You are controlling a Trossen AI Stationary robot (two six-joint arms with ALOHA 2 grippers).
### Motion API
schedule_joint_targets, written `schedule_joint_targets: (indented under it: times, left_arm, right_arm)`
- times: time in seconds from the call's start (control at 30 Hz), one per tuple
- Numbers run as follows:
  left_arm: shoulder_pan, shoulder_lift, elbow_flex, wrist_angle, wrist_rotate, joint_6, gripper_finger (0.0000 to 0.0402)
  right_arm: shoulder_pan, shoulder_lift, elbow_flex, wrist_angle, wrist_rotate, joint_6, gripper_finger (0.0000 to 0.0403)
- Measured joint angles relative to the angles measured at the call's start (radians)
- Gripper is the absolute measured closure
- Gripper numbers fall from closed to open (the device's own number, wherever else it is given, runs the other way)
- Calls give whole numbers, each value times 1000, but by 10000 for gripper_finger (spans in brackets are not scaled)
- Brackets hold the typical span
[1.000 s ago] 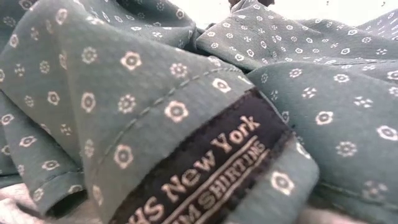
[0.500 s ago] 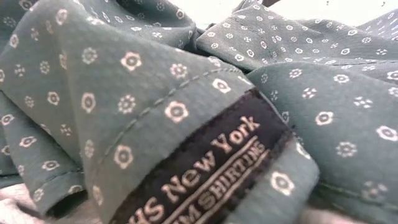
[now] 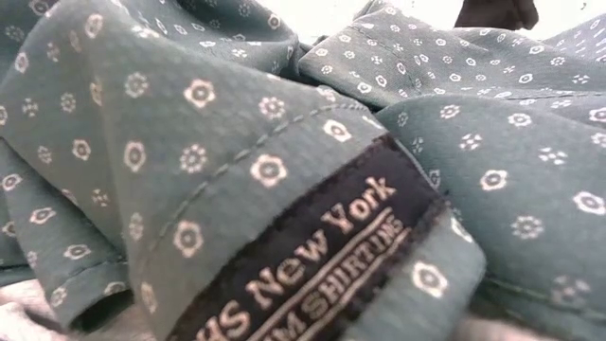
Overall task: Sort clothes
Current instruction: Put the light blue shirt into the white laundry organizer
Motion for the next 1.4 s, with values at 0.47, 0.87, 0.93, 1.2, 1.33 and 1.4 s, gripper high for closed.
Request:
schedule_joint_targets:
  times: [0.47,0.87,0.93,1.2,1.33,1.4]
  left_arm:
    - [0,0,0,0,0,0,264]
    - [0,0,0,0,0,0,264]
    - [0,0,0,0,0,0,264]
    - [0,0,0,0,0,0,264]
    - [0,0,0,1,0,0,264]
    - [0,0,0,0,0,0,264]
  right_arm:
    - [20,-135,-468,696,-17,-174,219]
    - [-62,-107,-631,1202,-6,-493,152]
    - [-85,-73,-632,1233,-16,-493,135]
    - [-155,154,-629,1594,-141,-625,109]
    - [-184,268,-593,1763,-141,-755,116]
    - [-202,319,-557,1768,-142,-799,124]
